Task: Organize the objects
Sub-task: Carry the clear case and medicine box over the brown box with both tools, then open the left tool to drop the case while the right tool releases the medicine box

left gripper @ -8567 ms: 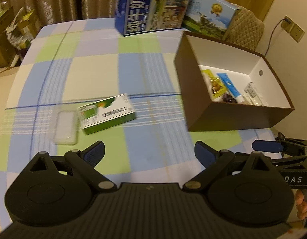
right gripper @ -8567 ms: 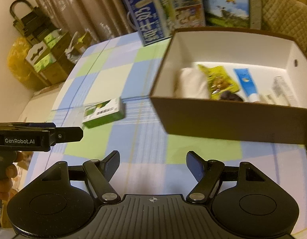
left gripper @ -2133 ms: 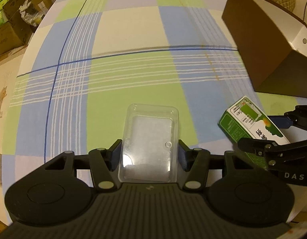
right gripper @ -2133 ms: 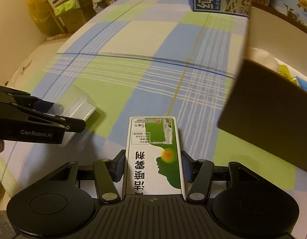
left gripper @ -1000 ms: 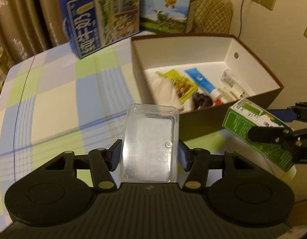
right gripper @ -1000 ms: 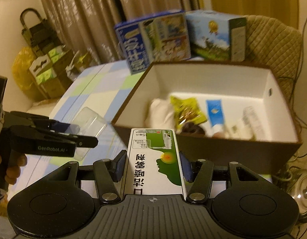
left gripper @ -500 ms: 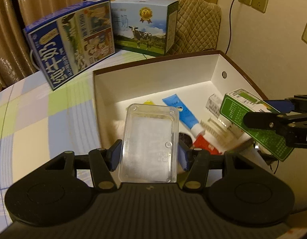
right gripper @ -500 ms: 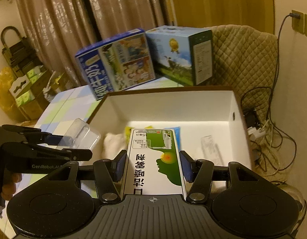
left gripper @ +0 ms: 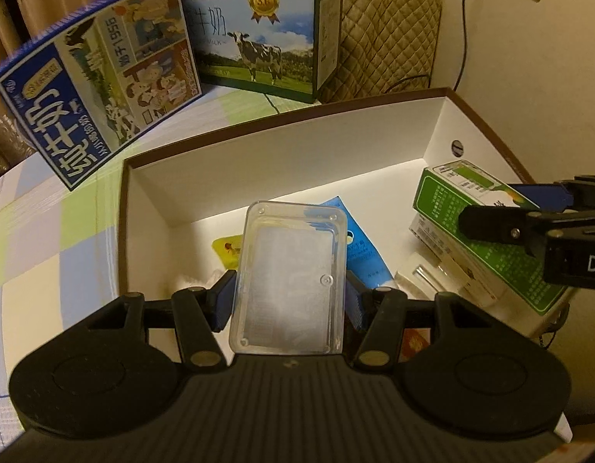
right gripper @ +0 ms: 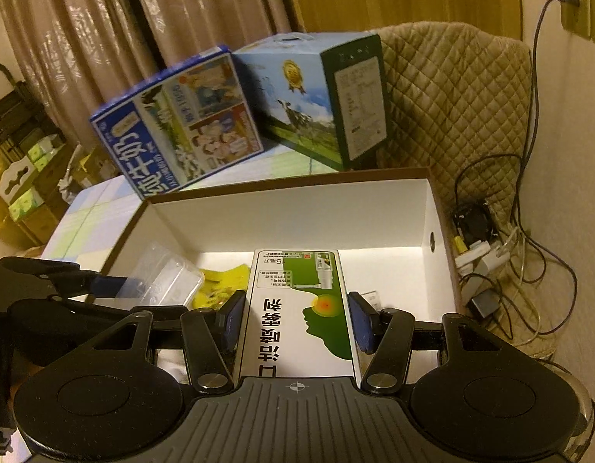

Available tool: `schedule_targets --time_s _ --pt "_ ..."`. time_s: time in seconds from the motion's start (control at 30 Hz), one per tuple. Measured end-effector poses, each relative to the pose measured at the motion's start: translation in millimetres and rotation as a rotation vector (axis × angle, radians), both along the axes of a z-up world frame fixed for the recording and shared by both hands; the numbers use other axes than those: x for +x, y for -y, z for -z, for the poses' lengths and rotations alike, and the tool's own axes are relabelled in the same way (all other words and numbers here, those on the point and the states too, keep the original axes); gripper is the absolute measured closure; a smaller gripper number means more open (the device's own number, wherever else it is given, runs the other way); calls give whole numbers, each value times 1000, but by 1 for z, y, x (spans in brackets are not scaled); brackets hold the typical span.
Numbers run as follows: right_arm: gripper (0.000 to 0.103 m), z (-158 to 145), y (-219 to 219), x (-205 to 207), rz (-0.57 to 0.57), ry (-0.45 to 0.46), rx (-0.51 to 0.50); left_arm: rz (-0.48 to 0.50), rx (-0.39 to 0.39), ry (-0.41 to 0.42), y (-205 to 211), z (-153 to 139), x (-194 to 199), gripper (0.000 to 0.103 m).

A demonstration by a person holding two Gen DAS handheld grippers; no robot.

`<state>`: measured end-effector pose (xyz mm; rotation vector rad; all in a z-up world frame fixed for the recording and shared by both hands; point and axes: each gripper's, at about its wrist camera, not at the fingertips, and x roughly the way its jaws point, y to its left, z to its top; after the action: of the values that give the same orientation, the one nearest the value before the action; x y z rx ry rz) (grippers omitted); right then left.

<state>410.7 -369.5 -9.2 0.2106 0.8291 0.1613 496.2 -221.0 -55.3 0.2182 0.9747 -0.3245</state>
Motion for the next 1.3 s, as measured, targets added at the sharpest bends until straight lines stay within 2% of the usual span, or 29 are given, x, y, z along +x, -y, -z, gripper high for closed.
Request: schedule_targets --time_s 0.6,0.67,0.73,0.9,1.3 --pt "50 24 23 35 46 -67 31 -20 48 -60 33 40 55 51" --pt "50 24 23 37 46 -68 35 -28 51 -59 33 41 58 46" --pt "50 25 24 38 46 -69 38 -38 47 -55 31 40 59 35" --pt "50 27 24 44 44 -77 44 -55 46 -37 23 32 58 26" --pt "50 39 13 73 42 -81 12 -129 33 -20 -5 18 50 19"
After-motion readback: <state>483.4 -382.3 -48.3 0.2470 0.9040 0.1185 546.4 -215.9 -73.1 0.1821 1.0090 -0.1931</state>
